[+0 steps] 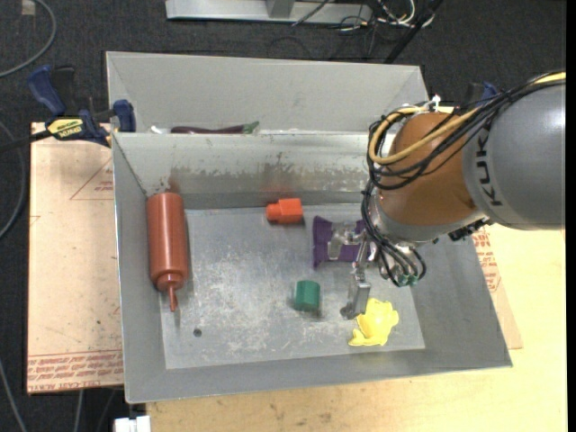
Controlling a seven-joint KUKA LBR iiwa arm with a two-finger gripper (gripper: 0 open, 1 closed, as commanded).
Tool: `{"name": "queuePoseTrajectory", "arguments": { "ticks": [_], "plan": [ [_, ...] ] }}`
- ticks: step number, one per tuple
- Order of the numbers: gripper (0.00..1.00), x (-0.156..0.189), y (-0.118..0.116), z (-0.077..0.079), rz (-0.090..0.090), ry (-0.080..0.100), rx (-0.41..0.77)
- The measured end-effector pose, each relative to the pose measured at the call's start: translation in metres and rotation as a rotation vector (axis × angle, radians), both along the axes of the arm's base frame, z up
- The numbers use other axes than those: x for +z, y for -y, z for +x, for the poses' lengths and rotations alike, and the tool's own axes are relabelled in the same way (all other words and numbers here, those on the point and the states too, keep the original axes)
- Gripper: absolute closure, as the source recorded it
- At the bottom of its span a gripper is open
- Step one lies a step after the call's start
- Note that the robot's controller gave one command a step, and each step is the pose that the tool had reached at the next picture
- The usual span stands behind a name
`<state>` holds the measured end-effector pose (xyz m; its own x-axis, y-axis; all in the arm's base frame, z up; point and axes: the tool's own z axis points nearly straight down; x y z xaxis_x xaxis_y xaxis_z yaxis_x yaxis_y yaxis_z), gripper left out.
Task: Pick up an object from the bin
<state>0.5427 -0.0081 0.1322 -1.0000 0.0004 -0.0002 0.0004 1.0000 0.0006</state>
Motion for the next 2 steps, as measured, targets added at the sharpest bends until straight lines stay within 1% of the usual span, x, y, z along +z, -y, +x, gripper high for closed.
{"name": "queuePoseTrajectory", "arguments": {
  "ticks": [1,2],
  "plan": [
    [0.00,-0.004,0.038,-0.003,0.003,-0.002,0.053],
    [0.00,-0.002,0.071,-0.021,-0.002,-0.002,0.040]
  ]
}}
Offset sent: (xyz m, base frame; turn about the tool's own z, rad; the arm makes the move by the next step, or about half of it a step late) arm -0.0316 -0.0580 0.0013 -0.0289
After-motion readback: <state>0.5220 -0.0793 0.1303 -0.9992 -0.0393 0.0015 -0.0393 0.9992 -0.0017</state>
